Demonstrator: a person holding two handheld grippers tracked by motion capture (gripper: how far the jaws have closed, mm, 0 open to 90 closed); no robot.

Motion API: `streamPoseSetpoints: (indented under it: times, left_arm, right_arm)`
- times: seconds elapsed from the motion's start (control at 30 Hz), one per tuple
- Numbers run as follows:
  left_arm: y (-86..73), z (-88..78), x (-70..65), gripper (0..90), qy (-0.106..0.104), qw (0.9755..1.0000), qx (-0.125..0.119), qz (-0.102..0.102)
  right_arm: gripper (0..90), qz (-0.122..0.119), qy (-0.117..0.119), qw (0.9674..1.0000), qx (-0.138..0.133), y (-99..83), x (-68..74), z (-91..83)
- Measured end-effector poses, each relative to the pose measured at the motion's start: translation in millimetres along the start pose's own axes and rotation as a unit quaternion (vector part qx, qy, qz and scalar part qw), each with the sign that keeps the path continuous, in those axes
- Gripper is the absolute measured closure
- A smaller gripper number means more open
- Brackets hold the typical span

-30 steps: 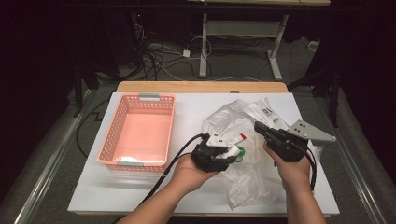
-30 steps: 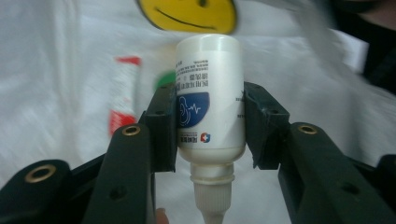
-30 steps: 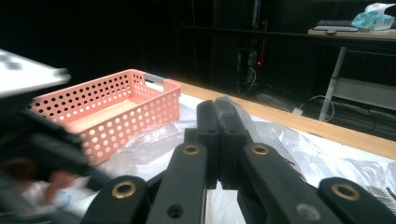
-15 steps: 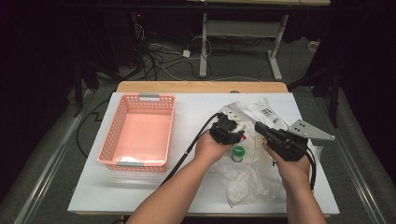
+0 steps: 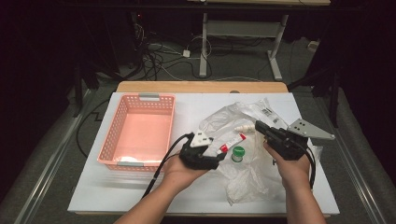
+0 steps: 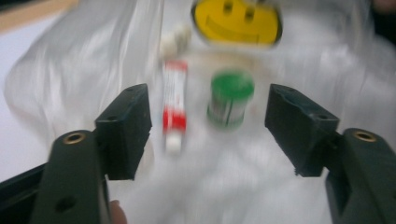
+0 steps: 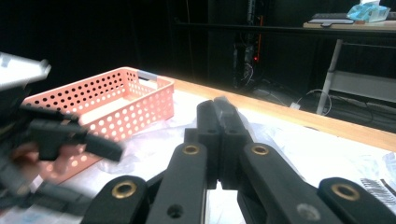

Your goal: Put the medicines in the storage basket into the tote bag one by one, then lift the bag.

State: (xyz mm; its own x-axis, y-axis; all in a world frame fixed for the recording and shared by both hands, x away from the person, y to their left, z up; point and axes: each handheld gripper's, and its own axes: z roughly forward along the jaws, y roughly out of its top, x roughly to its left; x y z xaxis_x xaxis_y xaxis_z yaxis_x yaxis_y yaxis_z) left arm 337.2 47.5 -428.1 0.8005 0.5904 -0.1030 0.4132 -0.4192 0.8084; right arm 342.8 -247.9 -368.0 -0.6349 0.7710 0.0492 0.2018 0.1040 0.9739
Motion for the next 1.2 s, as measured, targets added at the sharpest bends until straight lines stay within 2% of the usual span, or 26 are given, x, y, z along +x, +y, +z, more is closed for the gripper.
streamPoseSetpoints:
  times: [0.03,0.1,0.2,0.23,0.27,0.33,0.47,0.53,0.6,0.63,0.67,0.73,0.8,0.87,0.9,0.97,1.07,1.13,1.2]
  left_arm:
    - [-8.5,3.6,0.4,30.1,-0.003,0.9999,0.014,-0.004]
    - [-19.8,17.3,-1.8,24.0,-0.004,0.9982,0.059,-0.005]
    - [-31.7,38.0,-9.4,23.3,0.000,0.9943,0.105,0.016]
    - [-36.0,43.5,-12.1,23.4,0.004,0.9931,0.113,0.029]
    - [-38.6,42.7,-13.7,22.2,0.009,0.9938,0.104,0.038]
    - [-39.1,42.5,-13.4,27.7,0.009,0.9942,0.101,0.035]
    - [-40.2,40.9,-13.5,49.7,0.008,0.9953,0.089,0.035]
    - [-40.1,40.9,-13.8,64.3,0.004,0.9955,0.087,0.038]
    - [-39.2,41.2,-10.3,74.4,0.003,0.9961,0.086,0.022]
    - [-38.9,41.5,-7.0,83.2,0.002,0.9965,0.084,0.005]
    - [-38.7,41.6,-3.4,88.6,-0.009,0.9965,0.083,-0.009]
    - [-39.2,40.6,-0.6,88.9,-0.018,0.9965,0.080,-0.017]
    - [-40.1,36.8,-1.3,89.0,-0.022,0.9978,0.063,-0.011]
    - [-39.6,29.9,-1.4,89.0,-0.018,0.9994,0.030,-0.002]
    - [-36.9,25.0,-0.7,89.0,-0.020,0.9997,0.008,-0.007]
    - [-30.3,16.9,-0.6,89.1,-0.016,0.9997,-0.017,-0.005]
    - [-15.5,1.7,-1.0,89.1,-0.003,0.9983,-0.058,0.005]
    - [-3.3,-8.5,0.3,89.1,-0.001,0.9964,-0.085,0.004]
    - [10.8,-17.8,1.7,89.1,0.010,0.9933,-0.115,0.006]
  right_arm:
    - [90.0,-0.001,0.002,1.0000,0.003,-1.1,0.6,0.3]
    - [90.0,0.001,0.001,1.0000,0.009,-3.3,1.5,1.9]
    - [90.0,-0.002,0.004,0.9999,0.012,-4.6,1.6,2.8]
    - [90.0,-0.001,0.004,0.9999,0.011,-4.2,1.9,2.2]
    - [90.0,-0.001,0.003,1.0000,0.009,-3.8,1.7,1.3]
    - [90.0,0.000,0.002,1.0000,0.007,-3.3,0.8,-0.4]
    - [90.0,0.003,0.001,1.0000,0.008,-5.0,-0.7,-0.6]
    - [90.0,0.002,0.000,1.0000,0.009,-5.8,-0.7,-0.4]
    - [90.0,0.000,0.002,0.9999,0.011,-6.0,0.0,-0.9]
    - [90.0,-0.001,0.000,0.9999,0.011,-6.0,0.3,-1.0]
    - [90.0,0.000,0.000,0.9999,0.011,-5.9,0.6,-0.9]
    - [90.0,0.000,-0.001,0.9999,0.011,-5.9,1.1,-0.4]
    - [90.0,-0.001,-0.001,0.9999,0.011,-5.9,1.1,1.0]
    - [90.0,0.002,-0.001,0.9999,0.012,-5.9,0.3,2.5]
    - [90.0,0.000,-0.001,0.9999,0.012,-5.8,-0.5,3.7]
    - [90.0,0.000,-0.002,0.9999,0.011,-5.5,-0.6,4.8]
    - [90.0,-0.002,-0.005,1.0000,0.005,-2.4,0.0,3.2]
    - [90.0,-0.007,-0.007,0.9999,-0.001,1.9,1.3,2.3]
    - [90.0,-0.012,-0.009,0.9998,-0.010,8.3,3.0,2.4]
